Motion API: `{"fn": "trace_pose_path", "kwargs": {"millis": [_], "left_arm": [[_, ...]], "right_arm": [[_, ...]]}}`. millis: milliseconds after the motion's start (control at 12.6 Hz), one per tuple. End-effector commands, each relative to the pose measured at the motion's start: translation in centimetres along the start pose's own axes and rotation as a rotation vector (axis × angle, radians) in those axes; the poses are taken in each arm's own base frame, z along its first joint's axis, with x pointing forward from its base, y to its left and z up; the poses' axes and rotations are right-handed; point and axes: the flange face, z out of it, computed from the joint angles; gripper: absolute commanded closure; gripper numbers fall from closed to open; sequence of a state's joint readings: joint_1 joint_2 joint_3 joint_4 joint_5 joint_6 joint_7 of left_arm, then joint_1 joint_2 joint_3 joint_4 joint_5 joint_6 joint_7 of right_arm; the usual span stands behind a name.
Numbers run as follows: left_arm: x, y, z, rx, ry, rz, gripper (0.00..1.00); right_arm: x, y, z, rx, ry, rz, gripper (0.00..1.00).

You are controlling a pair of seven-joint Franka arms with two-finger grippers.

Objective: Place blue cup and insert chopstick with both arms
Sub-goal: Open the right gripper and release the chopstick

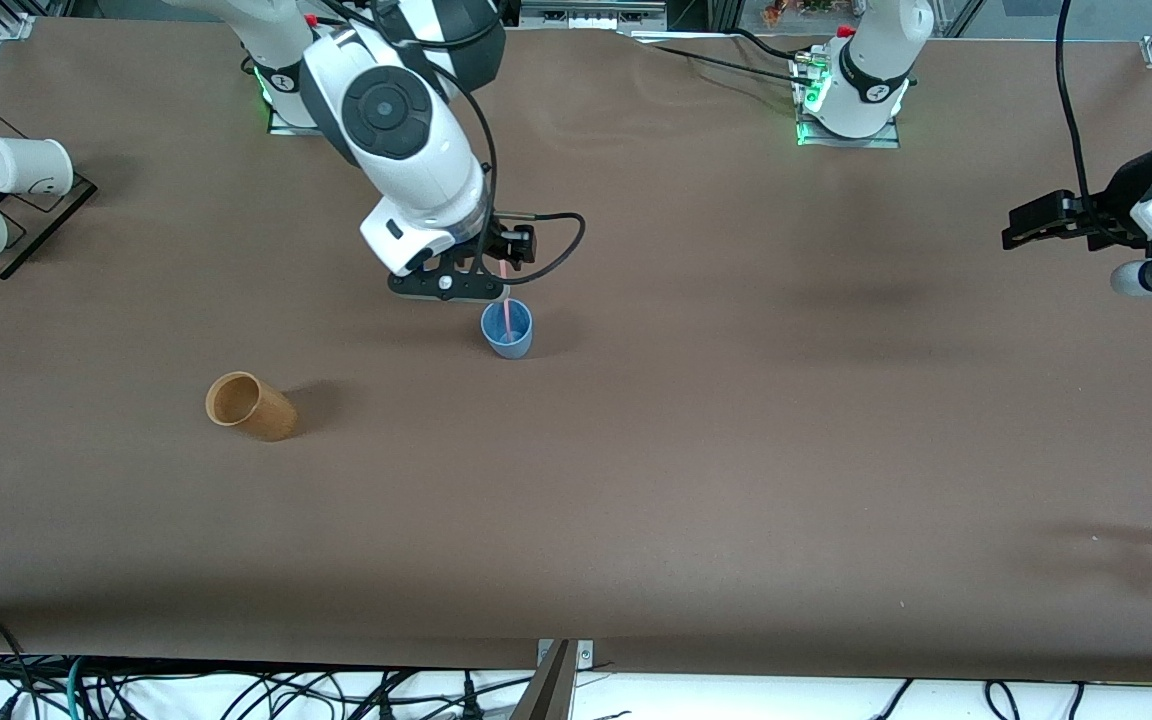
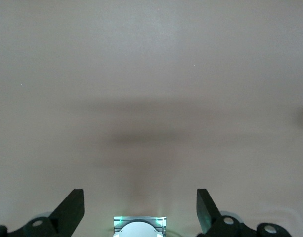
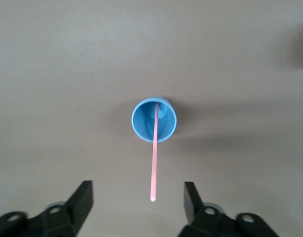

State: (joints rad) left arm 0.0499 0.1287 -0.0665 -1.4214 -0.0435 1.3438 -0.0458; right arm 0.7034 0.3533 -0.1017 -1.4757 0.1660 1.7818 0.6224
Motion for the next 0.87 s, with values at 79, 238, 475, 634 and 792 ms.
{"fn": "trace_pose_path", "kwargs": {"millis": [79,238,475,634,792], "left_arm": [[0.0,-0.1,-0.1,0.005,0.009,0.023,0.0],[0.0,0.0,-0.1,0.005,0.009,0.025,0.0],[0.0,-0.1,-0.1,0.006,0.009,0.025,0.0],[0.0,-0.1,0.0,0.005,0.007,0.023,0.0],[0.0,-0.1,0.0,0.005,0.007,0.025,0.0]], "right_arm": [[3.5,4.3,-2.4,0.017,0.027,-0.059,0.0],[4.6,6.1,-3.0,-0.031,0.063,-0.048,0.0],[6.4,9.7,-3.7,-0.065,0.078,-0.037,0.0],[7.2,12.3,-3.6,-0.096,0.046,-0.032,0.0],[7.9,15.2,-3.7,-0.127,0.016,-0.047,0.0]]}}
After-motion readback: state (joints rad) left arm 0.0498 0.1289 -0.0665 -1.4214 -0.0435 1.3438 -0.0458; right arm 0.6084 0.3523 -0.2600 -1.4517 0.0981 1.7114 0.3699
